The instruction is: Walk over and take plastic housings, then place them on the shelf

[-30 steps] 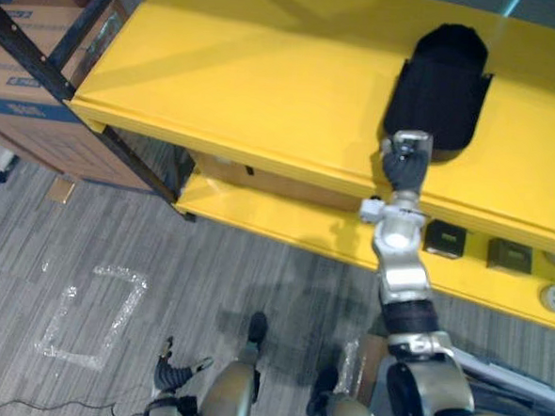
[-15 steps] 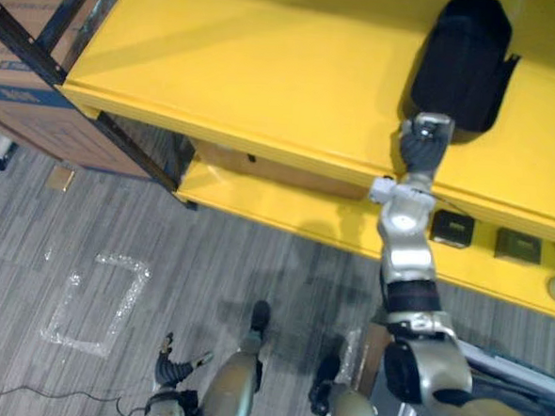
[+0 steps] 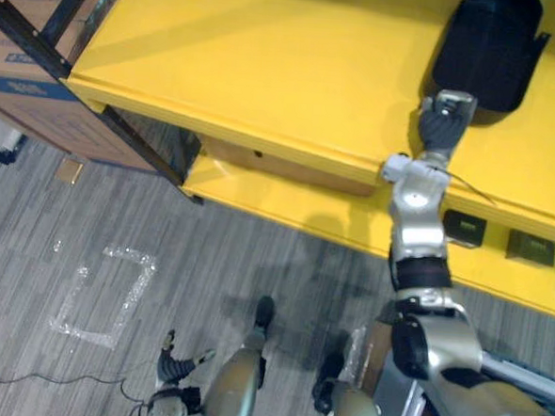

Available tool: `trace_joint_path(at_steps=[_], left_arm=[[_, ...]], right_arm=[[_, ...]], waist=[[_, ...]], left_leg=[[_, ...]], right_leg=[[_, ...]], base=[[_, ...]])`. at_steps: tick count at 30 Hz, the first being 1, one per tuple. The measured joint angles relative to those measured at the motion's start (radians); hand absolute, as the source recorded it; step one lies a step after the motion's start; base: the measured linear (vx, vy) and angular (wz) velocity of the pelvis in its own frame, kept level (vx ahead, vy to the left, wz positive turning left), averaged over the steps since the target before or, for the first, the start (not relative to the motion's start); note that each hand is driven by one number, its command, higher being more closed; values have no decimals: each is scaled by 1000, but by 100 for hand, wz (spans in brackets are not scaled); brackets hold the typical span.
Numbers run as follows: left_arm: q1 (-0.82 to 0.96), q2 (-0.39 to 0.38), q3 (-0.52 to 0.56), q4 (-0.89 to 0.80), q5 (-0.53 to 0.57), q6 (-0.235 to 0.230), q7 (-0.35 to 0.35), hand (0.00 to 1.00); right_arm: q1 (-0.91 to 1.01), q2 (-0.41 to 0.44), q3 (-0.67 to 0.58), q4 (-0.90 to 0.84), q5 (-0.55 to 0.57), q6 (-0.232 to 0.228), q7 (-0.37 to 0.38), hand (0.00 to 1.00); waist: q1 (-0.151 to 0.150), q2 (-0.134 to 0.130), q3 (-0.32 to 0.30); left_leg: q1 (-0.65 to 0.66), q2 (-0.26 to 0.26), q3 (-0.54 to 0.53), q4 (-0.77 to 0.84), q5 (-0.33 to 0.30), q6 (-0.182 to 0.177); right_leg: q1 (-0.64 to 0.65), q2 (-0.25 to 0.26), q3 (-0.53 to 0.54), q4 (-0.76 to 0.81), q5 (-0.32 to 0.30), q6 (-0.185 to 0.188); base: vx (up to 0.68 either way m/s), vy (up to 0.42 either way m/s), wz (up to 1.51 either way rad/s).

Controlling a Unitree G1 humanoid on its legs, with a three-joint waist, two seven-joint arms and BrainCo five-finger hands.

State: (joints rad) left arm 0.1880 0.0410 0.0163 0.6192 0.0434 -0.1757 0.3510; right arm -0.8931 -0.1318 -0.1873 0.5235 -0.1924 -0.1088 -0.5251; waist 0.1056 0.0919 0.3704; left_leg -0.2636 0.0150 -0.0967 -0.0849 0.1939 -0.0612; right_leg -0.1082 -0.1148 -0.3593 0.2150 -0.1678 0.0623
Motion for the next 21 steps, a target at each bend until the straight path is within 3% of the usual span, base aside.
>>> trace_joint_path(at_steps=[1, 2, 7, 10, 15, 18, 21], left_arm=[[-7, -5, 0, 0, -2, 2, 2, 0], [-10, -8, 0, 1, -4, 2, 4, 0], [-27, -11, 5, 6, -4, 4, 18, 0], [-27, -11, 9, 12, -3, 5, 17, 0], [-17, -10, 41, 40, -3, 6, -26, 0], [-4, 2, 51, 57, -3, 6, -49, 0], [-1, 2, 51, 84, -3, 6, -51, 0]], right_arm=[[16, 2, 11, -29, 0, 6, 1, 100], [36, 4, 17, -58, 0, 8, 2, 0], [340, 26, 131, -407, -30, 6, 56, 0], [443, 24, 171, -512, -28, -4, 106, 0], [635, 6, 191, -684, 45, -118, 249, 0], [723, 7, 159, -715, 75, -156, 287, 0], [812, 22, 99, -721, 101, -160, 296, 0]], waist=[[-1, 0, 0], [-1, -1, 1], [-17, -22, 13], [-40, -32, 14], [-73, -93, -33], [-83, -132, -88], [-95, -143, -124]], left_leg=[[0, 1, 2, 0, 0, 0], [0, 1, 2, 0, 0, 0], [11, 3, 28, 0, -1, 1], [28, 3, 33, 0, -1, 1], [91, 16, 76, -5, -31, -3], [103, 24, 97, -5, -37, -5], [130, 27, 110, -5, -43, -6]], right_leg=[[0, 0, 1, 0, 0, 0], [0, 0, 2, -1, 0, 0], [3, 0, 21, -10, 1, 1], [21, 0, 28, -16, 2, 3], [76, 9, 68, -53, 13, 10], [87, 19, 90, -83, 30, 8], [116, 23, 110, -106, 43, 10]], base=[[0, 0, 0], [6, -37, -3], [31, -38, -11], [12, -37, -10], [-13, -37, -26], [2, -25, -22], [-15, -12, -17]])
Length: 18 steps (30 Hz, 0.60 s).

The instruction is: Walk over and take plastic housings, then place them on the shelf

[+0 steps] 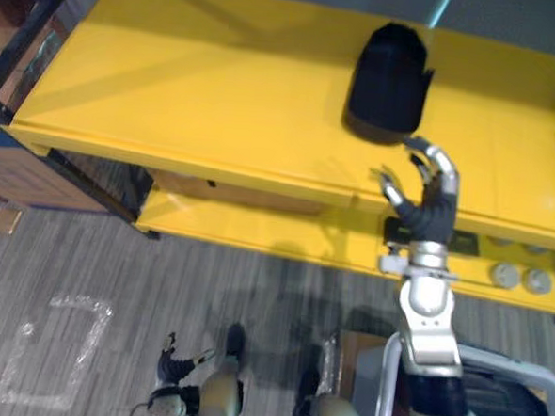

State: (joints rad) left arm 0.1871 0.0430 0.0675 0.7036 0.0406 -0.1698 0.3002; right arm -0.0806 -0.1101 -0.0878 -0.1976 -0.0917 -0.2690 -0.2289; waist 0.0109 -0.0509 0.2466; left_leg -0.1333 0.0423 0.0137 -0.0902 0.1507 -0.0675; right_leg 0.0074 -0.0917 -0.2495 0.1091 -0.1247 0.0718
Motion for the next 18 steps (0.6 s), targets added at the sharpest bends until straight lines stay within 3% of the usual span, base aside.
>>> trace_joint_path(at_steps=[11, 16, 18], left_arm=[[5, -16, -9, 83, 1, -1, -3, 0], [-11, -13, 1, 147, 7, 2, -2, 0], [-14, -11, 4, 178, 9, 6, -4, 0]], right_arm=[[278, 82, -184, -23, 1, 1, -13, 0], [318, 128, -220, -24, 1, 2, -13, 0], [339, 152, -245, -26, 1, 2, -13, 0]], waist=[[-62, 27, -106], [-83, 23, -114], [-101, 21, -115]], left_leg=[[54, 21, 79, 0, -17, -9], [84, 34, 179, 0, -37, -10], [97, 46, 268, 0, -52, -12]], right_leg=[[12, 10, 73, -21, 17, 1], [-17, 17, 181, -18, 35, 8], [-50, 27, 270, -23, 56, 10]], base=[[-39, -3, -24], [-6, 23, -60], [-7, 28, -108]])
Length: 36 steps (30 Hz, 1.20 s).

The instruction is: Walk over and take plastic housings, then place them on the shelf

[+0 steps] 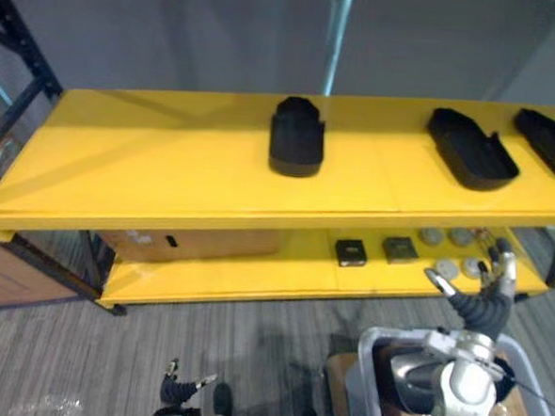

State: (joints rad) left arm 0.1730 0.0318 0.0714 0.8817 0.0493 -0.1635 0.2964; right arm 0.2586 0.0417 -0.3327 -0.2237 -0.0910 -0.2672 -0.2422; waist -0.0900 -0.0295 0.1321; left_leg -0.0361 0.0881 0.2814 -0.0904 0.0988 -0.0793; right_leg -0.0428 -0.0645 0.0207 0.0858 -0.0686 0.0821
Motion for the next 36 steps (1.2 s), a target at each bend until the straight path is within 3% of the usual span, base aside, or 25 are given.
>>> trace_joint_path(at_steps=[3, 5, 8, 11, 13, 16, 22, 25, 27, 28, 29, 30, 31, 32, 33, 34, 36], left_arm=[[5, 0, 27, 33, 13, 14, -6, 0], [4, 1, 36, 52, 37, 32, -7, 0], [-9, 0, 36, 55, 36, 34, -6, 0], [-20, -26, 62, 33, 17, 29, -3, 0], [-21, -56, 120, 16, -16, 29, 6, 0], [-22, -81, 168, -4, -53, 13, 7, 0], [-5, -83, 202, -51, -99, 3, 14, 0], [-8, -105, 197, -86, -110, 3, 14, 0], [-16, -112, 184, -95, -105, 5, 9, 0], [-22, -113, 189, -110, -87, 5, 8, 0], [-22, -109, 194, -137, -81, 4, 8, 0], [-31, -109, 196, -138, -79, 2, 8, 0], [-51, -110, 200, -136, -79, 4, 10, 0], [-58, -111, 203, -132, -79, 3, 10, 0], [-63, -111, 213, -125, -79, 4, 12, 0], [-64, -109, 233, -112, -81, 3, 13, 0], [-57, -74, 237, -67, -82, 2, 15, 0]], right_arm=[[55, 20, -38, -2, 2, 0, -1, 0], [112, 38, -72, -2, 9, 1, -2, 0], [124, 39, -74, -2, 32, 2, -10, 0], [94, 34, -4, -2, 50, 2, -10, 0], [31, 15, 91, -5, 61, 0, 3, 0], [-16, -6, 148, -4, 87, -1, 16, 0], [-64, -8, 237, -2, 124, -2, 50, 0], [-47, -2, 250, -9, 132, -1, 51, 0], [-21, 18, 259, -59, 133, 1, 51, 0], [-20, 31, 269, -88, 133, 1, 50, 0], [-18, 35, 292, -102, 132, 1, 51, 0], [-16, 33, 301, -111, 132, 1, 52, 0], [-16, 30, 327, -113, 133, 2, 52, 0], [-18, 25, 342, -113, 133, 3, 56, 0], [1, 26, 365, -111, 133, 5, 69, 0], [6, 24, 377, -94, 132, 6, 74, 0], [-7, 21, 382, -28, 131, 6, 86, 0]], waist=[[-40, 2, -19], [-82, 2, -23], [-91, 3, -25], [-80, -1, -40], [-56, -5, -46], [-34, -1, -46], [17, -9, -41], [22, -3, -19], [25, 15, 3], [27, 6, 29], [41, -18, 46], [54, -17, 58], [84, 1, 92], [92, 6, 102], [96, 8, 107], [98, 13, 109], [101, 24, 104]], left_leg=[[3, 5, 68, 0, -15, -5], [19, 7, 103, 0, -24, -5], [38, 8, 148, 1, -37, -9], [35, -9, 135, 12, -53, -19], [-33, -2, -130, 131, -147, -38], [-135, -20, -347, 298, -270, -39], [-222, -84, -514, 473, -367, -15], [-248, -109, -553, 583, -412, -3], [-279, -130, -568, 705, -459, 6], [-278, -139, -542, 737, -474, 16], [-278, -146, -485, 752, -480, 31], [-282, -136, -452, 763, -480, 48], [-278, -95, -374, 752, -473, 90], [-281, -82, -341, 736, -459, 110], [-277, -70, -280, 697, -429, 127], [-260, -52, -232, 645, -397, 131], [-247, -21, -200, 564, -363, 119]], right_leg=[[-32, 7, 69, -8, 13, 8], [-34, 10, 98, -9, 19, 4], [-48, 16, 150, 2, 19, 4], [-112, 29, 242, 29, 29, 11], [-165, 44, 325, 29, 52, 31], [-208, 54, 360, 41, 65, 43], [-236, 50, 358, 89, 51, 64], [-231, 45, 323, 154, 16, 75], [-225, 53, 313, 190, 1, 84], [-220, 53, 340, 196, 11, 102], [-240, 45, 370, 197, 41, 116], [-250, 48, 357, 193, 75, 106], [-257, 39, 242, 129, 177, 38], [-260, 20, 151, 143, 181, 24], [-287, -18, -1, 278, 114, -13], [-284, -31, -54, 396, 30, -55], [-225, -31, -98, 444, -32, -48]], base=[[26, 12, -78], [72, 5, -50], [60, 14, -53], [48, 10, -90], [88, -40, -112], [7, 70, -35], [-20, 109, 7], [-42, 104, 30], [-108, 215, -7], [-212, 292, -77], [-173, 200, -104], [-327, 193, -162], [-285, 114, -145], [-422, 194, -166], [-322, 156, -140], [-296, 160, -131], [-212, 81, -108]])
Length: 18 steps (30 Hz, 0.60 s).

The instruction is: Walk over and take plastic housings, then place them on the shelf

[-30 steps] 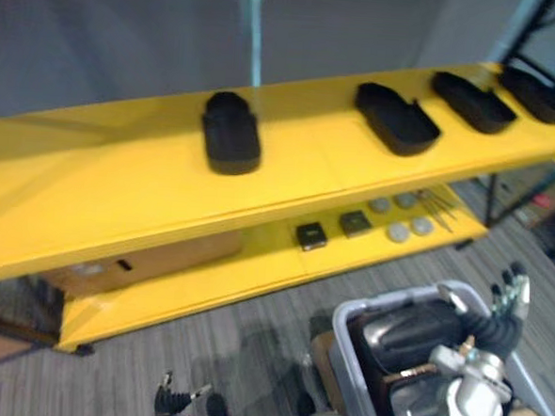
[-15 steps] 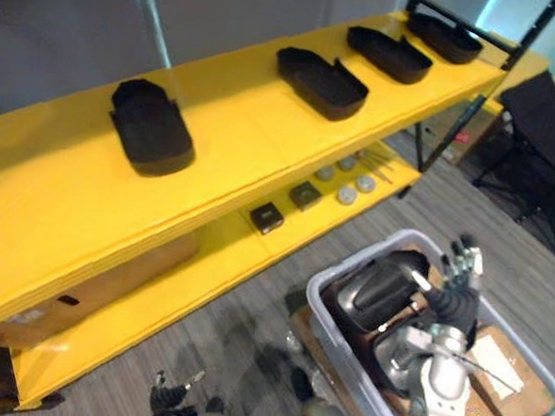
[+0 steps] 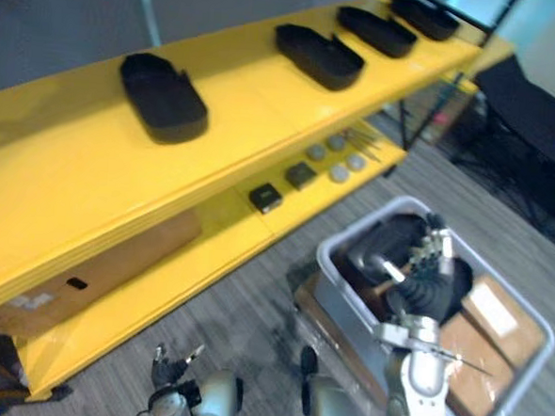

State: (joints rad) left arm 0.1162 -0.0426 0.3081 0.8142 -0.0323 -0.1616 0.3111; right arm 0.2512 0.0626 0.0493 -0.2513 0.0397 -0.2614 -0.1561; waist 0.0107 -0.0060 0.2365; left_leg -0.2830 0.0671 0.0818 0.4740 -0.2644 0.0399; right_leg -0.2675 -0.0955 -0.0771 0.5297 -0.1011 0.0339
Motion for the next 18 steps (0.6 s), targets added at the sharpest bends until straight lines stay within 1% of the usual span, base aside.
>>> trace_joint_path(at_steps=[1, 2, 3, 4, 5, 6, 7, 8, 9, 10, 11, 12, 13, 14, 15, 16, 18], left_arm=[[15, 29, 17, 26, 0, 0, 0, 0], [24, 40, 33, 38, 0, 1, 0, 0], [49, 55, 65, 54, 0, 2, 1, 0], [70, 72, 85, 74, 0, 3, 1, 0], [81, 81, 89, 81, 0, 4, 1, 0], [88, 86, 106, 100, -1, 9, 1, 0], [88, 91, 110, 124, 0, 12, 0, 0], [86, 93, 109, 135, 0, 12, 0, 0], [78, 98, 110, 141, 0, 12, 0, 0], [75, 102, 109, 140, -1, 9, -2, 0], [75, 99, 110, 139, -1, 8, -2, 0], [72, 57, 109, 138, 0, 9, -3, 0], [72, 30, 106, 137, -1, 8, -4, 0], [75, 13, 99, 136, -10, -1, -2, 0], [80, 18, 74, 136, -11, -4, -4, 0], [83, 27, 51, 136, -19, -7, -4, 0], [82, 41, 5, 129, -40, -11, -8, 0]], right_arm=[[-13, -1, 7, 50, -6, 1, 8, 0], [-21, -3, 10, 71, -7, 1, 12, 0], [-36, -2, 14, 111, -14, 1, 23, 0], [-46, -2, 17, 137, -14, 1, 27, 0], [-48, -2, 22, 150, -14, 1, 26, 0], [-51, -1, 24, 154, -14, 1, 28, 0], [-48, 1, 24, 153, -16, 1, 30, 0], [-45, 1, 24, 153, -18, 1, 31, 0], [-37, 6, 23, 152, -24, 1, 31, 0], [-30, 1, 23, 153, -28, 4, 32, 0], [-34, -5, 21, 153, -34, 4, 31, 0], [-62, -31, 10, 153, -38, 4, 31, 0], [-70, -42, -4, 154, -38, 4, 30, 0], [-67, -72, -62, 159, -36, 4, 24, 0], [-58, -84, -107, 160, -35, 4, 21, 0], [-61, -90, -151, 169, -31, 4, 7, 0], [-100, -100, -235, 230, 4, 5, -34, 0]], waist=[[8, -5, -3], [13, -9, -7], [29, -17, -18], [41, -26, -30], [47, -33, -36], [58, -37, -38], [57, -42, -41], [55, -45, -43], [54, -75, -45], [58, -97, -37], [60, -95, -35], [55, -58, -14], [53, -38, -1], [51, -16, 8], [42, -6, 9], [32, -7, 9], [25, -13, 13]], left_leg=[[1, 31, 33, -48, 31, -6], [-2, 44, 45, -68, 44, -9], [-25, 73, 69, -94, 60, -24], [-60, 96, 72, -107, 78, -47], [-78, 104, 72, -116, 90, -60], [-115, 125, 70, -124, 120, -79], [-154, 139, 69, -121, 143, -103], [-175, 145, 70, -114, 153, -110], [-195, 152, 88, -105, 184, -122], [-202, 157, 116, -80, 192, -137], [-205, 172, 124, -73, 195, -145], [-201, 213, 117, -71, 200, -152], [-187, 232, 118, -82, 205, -161], [-145, 251, 108, -135, 227, -188], [-124, 247, 90, -173, 243, -206], [-104, 241, 89, -209, 262, -220], [-81, 215, 90, -287, 303, -221]], right_leg=[[57, -5, -15, -18, -17, -4], [82, -14, -27, -32, -22, -3], [115, -37, -47, -64, -24, 0], [133, -68, -62, -103, -20, 6], [133, -86, -62, -124, -13, 15], [133, -112, -61, -178, 5, 37], [133, -131, -59, -252, 38, 91], [135, -139, -59, -299, 61, 126], [152, -149, -59, -393, 124, 175], [169, -156, -81, -452, 94, 210], [172, -147, -81, -474, 70, 210], [169, -107, -62, -493, 58, 198], [166, -90, -51, -488, 58, 198], [169, -64, -47, -477, 54, 189], [170, -63, -55, -465, 45, 174], [168, -63, -58, -453, 36, 164], [149, -79, -59, -441, 25, 163]], base=[[-178, 16, -101], [-174, -54, -112], [-147, -105, -120], [-179, -159, -122], [-141, -162, -119], [-183, -237, -103], [-147, -220, -92], [-147, -298, -66], [-59, -242, -54], [-51, -353, -62], [-61, -383, -81], [-78, -362, -76], [-85, -292, -74], [-50, -220, -32], [-24, -209, -12], [1, -137, 10], [-10, -50, 11]])
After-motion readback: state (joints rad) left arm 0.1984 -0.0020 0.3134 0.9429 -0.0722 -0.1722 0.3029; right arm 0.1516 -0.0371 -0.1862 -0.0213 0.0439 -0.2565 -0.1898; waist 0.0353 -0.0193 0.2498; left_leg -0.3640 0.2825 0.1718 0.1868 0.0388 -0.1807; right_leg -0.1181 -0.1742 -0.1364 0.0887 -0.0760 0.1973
